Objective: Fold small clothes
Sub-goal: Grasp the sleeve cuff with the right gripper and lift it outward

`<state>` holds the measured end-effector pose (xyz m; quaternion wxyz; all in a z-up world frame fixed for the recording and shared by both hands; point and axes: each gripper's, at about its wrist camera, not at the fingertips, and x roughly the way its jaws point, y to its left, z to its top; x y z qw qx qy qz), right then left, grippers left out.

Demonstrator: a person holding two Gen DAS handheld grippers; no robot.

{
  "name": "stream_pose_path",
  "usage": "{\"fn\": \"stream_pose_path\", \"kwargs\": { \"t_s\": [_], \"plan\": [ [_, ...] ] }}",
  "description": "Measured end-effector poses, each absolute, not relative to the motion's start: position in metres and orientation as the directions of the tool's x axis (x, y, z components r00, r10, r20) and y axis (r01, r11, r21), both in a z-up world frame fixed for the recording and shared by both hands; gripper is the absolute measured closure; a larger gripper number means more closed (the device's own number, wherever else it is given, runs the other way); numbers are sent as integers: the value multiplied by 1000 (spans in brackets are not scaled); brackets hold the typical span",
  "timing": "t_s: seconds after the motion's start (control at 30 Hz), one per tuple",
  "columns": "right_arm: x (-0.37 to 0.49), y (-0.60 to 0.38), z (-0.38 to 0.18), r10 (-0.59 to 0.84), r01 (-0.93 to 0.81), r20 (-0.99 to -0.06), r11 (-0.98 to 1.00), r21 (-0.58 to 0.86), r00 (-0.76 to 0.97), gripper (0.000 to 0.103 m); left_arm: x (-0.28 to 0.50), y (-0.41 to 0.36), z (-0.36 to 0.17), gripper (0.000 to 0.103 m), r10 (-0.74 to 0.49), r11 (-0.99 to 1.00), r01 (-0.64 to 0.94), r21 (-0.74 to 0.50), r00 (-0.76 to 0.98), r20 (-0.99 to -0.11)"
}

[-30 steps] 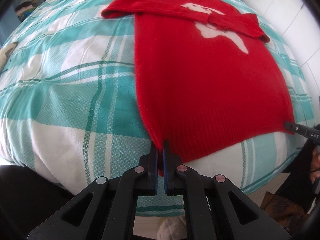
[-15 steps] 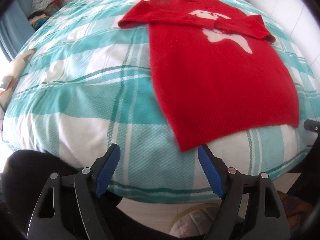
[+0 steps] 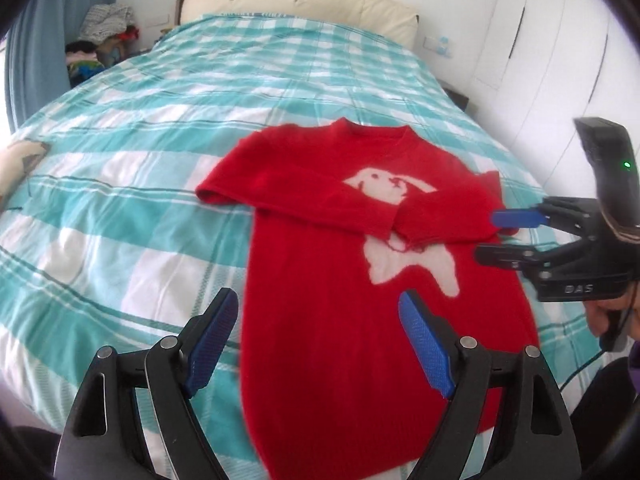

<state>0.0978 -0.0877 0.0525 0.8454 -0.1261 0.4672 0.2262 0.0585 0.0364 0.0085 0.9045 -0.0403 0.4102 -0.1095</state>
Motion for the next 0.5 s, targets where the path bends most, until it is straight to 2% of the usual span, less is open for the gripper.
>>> {"fn": "stream_pose_path", "kwargs": {
  "t_s": [0.1,0.17,0.23,0.27,0.33,0.5],
  "plan": [
    [128,-48,7,224,-577,-876,814,-73,426,41,63,30,-17,22,-138,988,136,-73,567,-812],
    [143,-37,-18,207,-591,-880,801,-100,428,42,58,37,-20,22,-147,987,131,-88,556,-818],
    [158,-45,-34,209,-561,-886,825,-68,414,44,57,45,-19,21,-141,989,111,-95,563,-814],
    [164,-53,-37,219,-534,-885,845,-40,412,50,58,48,-18,21,-135,990,99,-96,566,-813],
    [168,-77,-32,214,-462,-871,887,-16,442,95,59,53,-18,21,-143,990,81,-118,563,-814],
    [149,-190,28,182,-200,-771,977,73,610,96,59,56,-17,21,-180,983,75,-167,552,-814]
  ]
}}
